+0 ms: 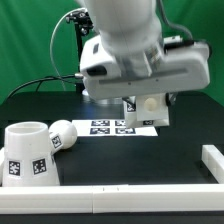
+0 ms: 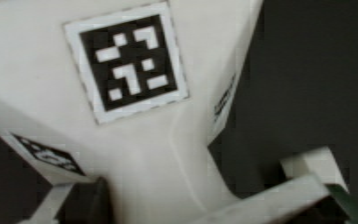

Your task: Assemble lamp

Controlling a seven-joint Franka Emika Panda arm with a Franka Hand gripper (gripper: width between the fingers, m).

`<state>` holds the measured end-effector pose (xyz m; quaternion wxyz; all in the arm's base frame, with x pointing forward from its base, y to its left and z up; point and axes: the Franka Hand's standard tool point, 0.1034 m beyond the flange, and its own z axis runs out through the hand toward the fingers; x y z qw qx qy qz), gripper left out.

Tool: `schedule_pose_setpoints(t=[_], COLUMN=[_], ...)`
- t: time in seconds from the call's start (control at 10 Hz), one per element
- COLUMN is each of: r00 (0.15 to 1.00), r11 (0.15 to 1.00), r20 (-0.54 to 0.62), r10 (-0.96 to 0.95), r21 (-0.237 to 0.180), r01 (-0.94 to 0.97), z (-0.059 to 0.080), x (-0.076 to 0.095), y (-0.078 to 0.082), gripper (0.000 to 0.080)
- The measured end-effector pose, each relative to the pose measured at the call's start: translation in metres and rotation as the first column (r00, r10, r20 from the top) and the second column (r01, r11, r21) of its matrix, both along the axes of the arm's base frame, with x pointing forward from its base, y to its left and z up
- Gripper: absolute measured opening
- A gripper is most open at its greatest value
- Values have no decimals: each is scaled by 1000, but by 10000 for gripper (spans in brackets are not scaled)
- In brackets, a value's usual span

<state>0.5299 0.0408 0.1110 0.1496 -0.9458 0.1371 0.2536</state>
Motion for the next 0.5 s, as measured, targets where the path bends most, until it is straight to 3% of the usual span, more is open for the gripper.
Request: schedule_pose_setpoints(t=[0.1, 0.2, 0.5], r00=[998, 987, 934], r11=[1000, 999, 990], r20=[64, 161, 354], r10=[-18, -27, -43], r21=[-7, -39, -110], r01=[18, 34, 87], z=[9, 10, 8], x=[15, 29, 30], y=[-5, -5, -8], gripper=[471, 471, 471])
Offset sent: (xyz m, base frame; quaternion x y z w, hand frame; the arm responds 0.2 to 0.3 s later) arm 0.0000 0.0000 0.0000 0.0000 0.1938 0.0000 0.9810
